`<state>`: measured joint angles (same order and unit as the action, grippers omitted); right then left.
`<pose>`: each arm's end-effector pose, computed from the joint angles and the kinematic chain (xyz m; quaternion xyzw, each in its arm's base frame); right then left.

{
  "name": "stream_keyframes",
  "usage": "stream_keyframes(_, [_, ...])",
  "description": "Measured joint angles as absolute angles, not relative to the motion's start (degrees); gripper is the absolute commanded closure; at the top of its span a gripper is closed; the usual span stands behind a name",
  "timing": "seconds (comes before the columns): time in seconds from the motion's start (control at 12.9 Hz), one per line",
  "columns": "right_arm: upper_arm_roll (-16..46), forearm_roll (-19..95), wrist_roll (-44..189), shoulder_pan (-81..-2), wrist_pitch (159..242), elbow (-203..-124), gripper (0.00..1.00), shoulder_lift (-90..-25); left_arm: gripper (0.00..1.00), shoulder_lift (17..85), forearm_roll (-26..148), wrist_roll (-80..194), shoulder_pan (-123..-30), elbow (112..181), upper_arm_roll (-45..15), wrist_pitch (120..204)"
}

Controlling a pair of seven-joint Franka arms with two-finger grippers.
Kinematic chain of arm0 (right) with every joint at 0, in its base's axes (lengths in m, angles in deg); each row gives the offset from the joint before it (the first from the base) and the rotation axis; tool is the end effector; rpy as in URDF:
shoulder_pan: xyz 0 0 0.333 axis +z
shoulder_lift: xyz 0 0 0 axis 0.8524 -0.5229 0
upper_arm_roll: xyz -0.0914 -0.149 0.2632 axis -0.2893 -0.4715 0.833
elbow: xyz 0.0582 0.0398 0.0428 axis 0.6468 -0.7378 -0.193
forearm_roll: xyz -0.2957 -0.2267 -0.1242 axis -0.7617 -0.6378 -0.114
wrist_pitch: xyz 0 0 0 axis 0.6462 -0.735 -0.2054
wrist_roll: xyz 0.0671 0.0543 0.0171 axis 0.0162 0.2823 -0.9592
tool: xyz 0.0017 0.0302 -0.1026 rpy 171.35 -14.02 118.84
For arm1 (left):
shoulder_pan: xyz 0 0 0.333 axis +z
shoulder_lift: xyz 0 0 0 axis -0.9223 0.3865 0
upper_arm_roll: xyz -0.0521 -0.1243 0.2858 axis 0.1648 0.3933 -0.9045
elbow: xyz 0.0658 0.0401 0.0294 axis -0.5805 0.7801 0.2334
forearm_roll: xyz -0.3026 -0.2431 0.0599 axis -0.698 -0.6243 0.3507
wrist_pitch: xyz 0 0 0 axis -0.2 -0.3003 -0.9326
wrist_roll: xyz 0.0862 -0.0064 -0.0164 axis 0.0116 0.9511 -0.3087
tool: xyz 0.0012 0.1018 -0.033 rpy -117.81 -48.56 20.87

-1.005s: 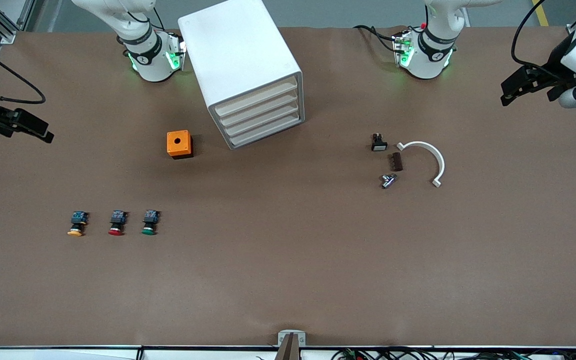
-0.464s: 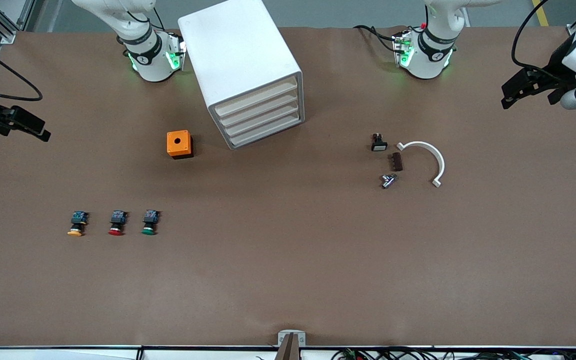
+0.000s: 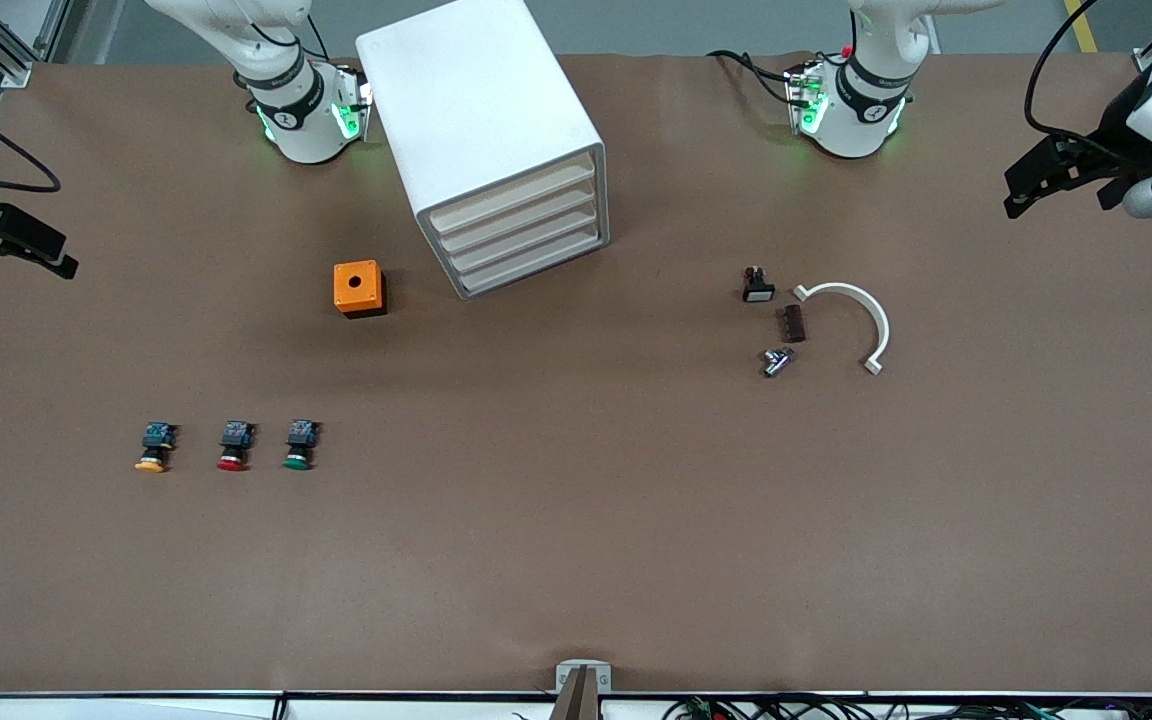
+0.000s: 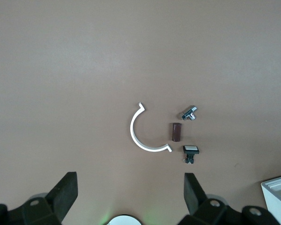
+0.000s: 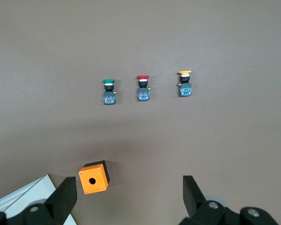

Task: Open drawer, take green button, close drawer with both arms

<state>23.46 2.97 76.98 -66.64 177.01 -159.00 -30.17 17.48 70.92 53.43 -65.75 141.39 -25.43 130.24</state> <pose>0.5367 -0.0431 0.6250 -0.9990 0.0394 -0.0093 0.0175 0.5003 -0.0589 0.6554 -0.9993 -0.0330 0.0057 0.0147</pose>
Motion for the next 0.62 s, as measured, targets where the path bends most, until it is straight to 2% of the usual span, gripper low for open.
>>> stream_keyframes(0.62, [23.1,2.7,76.5,-65.2,176.9,-159.0,0.00,-29.5,0.00,18.2,70.9,53.4,-65.7,140.0,-25.7,130.0])
